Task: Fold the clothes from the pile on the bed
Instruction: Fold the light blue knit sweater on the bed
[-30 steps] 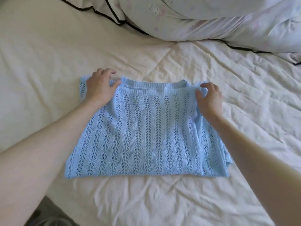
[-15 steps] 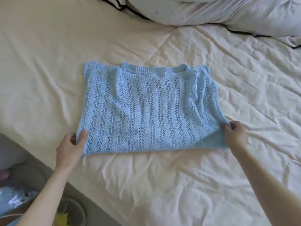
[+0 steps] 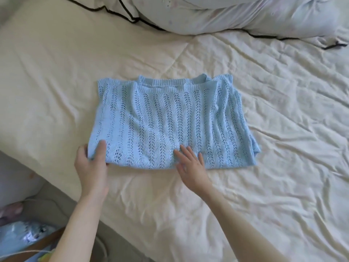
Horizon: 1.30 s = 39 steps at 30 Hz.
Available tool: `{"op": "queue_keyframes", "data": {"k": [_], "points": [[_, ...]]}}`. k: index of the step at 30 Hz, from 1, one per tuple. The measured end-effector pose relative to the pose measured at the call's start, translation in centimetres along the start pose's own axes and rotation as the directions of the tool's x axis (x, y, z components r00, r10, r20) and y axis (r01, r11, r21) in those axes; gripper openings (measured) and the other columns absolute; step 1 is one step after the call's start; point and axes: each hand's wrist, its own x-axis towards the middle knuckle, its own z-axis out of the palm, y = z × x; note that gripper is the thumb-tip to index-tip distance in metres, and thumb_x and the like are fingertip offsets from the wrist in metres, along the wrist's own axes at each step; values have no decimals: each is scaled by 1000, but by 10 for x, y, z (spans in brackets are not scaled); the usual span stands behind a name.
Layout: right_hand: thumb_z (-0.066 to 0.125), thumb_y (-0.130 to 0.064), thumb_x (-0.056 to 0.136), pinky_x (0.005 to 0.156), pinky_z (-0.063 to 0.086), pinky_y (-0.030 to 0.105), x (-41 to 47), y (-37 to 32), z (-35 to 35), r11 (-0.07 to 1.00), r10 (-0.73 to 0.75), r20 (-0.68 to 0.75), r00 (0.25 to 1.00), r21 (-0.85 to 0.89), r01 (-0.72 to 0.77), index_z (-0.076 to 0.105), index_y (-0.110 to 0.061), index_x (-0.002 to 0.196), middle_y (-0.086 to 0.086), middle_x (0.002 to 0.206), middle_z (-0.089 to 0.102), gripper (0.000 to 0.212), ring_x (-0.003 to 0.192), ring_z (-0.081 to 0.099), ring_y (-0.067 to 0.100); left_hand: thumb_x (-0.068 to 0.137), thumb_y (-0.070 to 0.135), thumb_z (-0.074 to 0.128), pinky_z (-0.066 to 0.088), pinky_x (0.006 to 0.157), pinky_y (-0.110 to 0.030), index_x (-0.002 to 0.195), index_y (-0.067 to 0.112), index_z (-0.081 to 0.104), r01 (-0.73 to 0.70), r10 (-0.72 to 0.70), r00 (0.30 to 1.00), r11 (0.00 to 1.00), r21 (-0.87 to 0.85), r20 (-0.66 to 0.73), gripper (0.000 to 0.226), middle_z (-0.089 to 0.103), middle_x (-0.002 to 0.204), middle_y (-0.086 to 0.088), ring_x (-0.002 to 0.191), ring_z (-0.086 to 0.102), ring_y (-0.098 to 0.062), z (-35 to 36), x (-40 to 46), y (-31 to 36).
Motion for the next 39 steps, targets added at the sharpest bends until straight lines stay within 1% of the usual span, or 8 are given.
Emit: {"op": "queue_keyframes", "data": {"k": [3,5,8,11,16,26,31,39], "points": [[36,-46,97,107,35,38,-8,-3,-46,586,199,81,977,789,-185,58,-19,122,5,135,55,43,124,52,17,88,21,62,37,64,-25,74,24,44,-389,366,918,907,161,153,23,48,67,12,60,45,3,58,-38,37],[29,-50,97,93,47,35,-18,15,-79,230,275,87,957,961,-153,58,-23,114,2,125,63,44,109,62,14,85,24,62,34,55,-17,79,21,45,-575,501,797,801,168,337,18,47,61,12,54,45,3,107,-70,48],[32,-58,94,76,54,33,-28,51,-125,18,374,13,927,1000,-21,61,-22,111,-2,102,71,49,91,69,14,87,23,63,41,67,-25,96,11,57,-718,454,538,688,104,711,16,63,85,1,76,56,-12,172,-120,38],[41,-52,94,64,55,25,-28,72,-147,58,455,-7,890,998,-21,65,-22,101,-5,85,72,39,75,69,9,90,25,58,23,110,-36,126,14,53,-892,243,322,401,208,915,38,49,140,-4,135,36,-20,200,-141,-9],[55,-19,94,57,53,28,-12,90,-142,280,632,-57,773,946,-160,58,-13,109,3,88,64,17,76,62,16,71,17,77,27,106,-59,126,13,59,-889,247,458,134,438,854,58,44,143,-12,136,35,-36,154,-108,-60],[61,-9,85,67,46,37,-44,116,-107,467,703,-218,677,859,-209,59,-14,75,8,76,54,12,74,51,18,83,2,37,39,102,-41,101,2,66,-972,420,227,47,229,878,34,53,135,-16,127,45,-39,103,-77,-87],[69,-10,81,63,37,36,-37,129,-103,518,714,-193,673,792,-323,59,-16,69,6,69,56,17,69,49,20,65,16,80,40,100,-55,119,10,62,-942,183,313,-66,329,932,57,46,142,-16,130,41,-40,113,-81,-93],[67,-11,84,58,53,26,-20,125,-122,302,650,27,760,908,-291,64,-11,95,2,89,68,11,76,65,14,61,-23,66,45,95,-55,117,-1,63,-964,255,258,126,233,932,60,47,137,-24,126,42,-48,116,-64,-81]]}}
